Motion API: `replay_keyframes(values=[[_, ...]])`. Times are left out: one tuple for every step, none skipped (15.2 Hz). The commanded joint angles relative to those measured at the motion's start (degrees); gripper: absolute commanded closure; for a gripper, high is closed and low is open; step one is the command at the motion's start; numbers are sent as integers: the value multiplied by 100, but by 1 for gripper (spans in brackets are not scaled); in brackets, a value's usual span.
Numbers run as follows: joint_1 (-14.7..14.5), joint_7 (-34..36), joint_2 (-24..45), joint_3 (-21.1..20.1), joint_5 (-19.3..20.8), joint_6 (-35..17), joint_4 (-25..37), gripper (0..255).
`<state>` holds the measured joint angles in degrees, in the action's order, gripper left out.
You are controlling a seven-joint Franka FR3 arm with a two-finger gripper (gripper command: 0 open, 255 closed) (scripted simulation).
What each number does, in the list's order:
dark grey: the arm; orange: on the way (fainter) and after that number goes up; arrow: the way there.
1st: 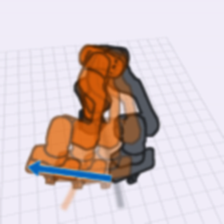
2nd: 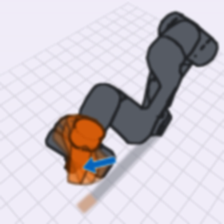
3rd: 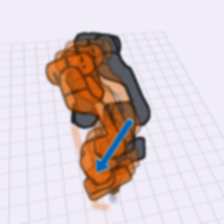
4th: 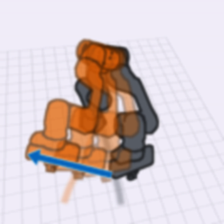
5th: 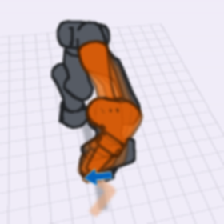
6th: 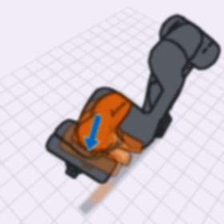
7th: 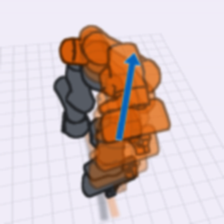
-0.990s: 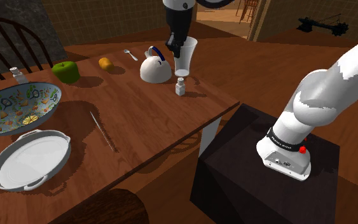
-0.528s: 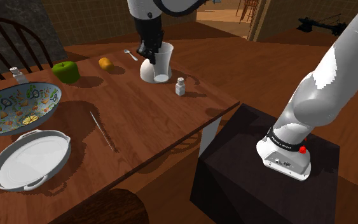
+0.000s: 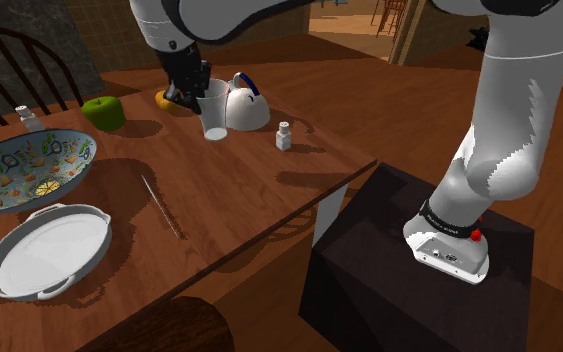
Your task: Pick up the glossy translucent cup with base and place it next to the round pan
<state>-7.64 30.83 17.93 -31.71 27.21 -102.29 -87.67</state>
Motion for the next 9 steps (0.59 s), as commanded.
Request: replay_keyframes(values=[[-297, 140, 584, 24, 269, 254, 713, 255], [-453, 169, 873, 57, 387, 378, 1087, 255], [-621, 182, 1171, 99, 499, 511, 1490, 255], [-802, 176, 1482, 147, 606, 657, 1931, 255], [-1000, 150, 1812, 206, 709, 819, 2423, 255], [-1218, 97, 2174, 272, 811, 1006, 2987, 255], [-1475, 4, 2594, 355, 913, 1236, 3679, 255], [-1815, -168, 3147, 472, 1025, 1561, 4647, 255], [-2084, -342, 3575, 589, 1081, 1833, 5445, 255]])
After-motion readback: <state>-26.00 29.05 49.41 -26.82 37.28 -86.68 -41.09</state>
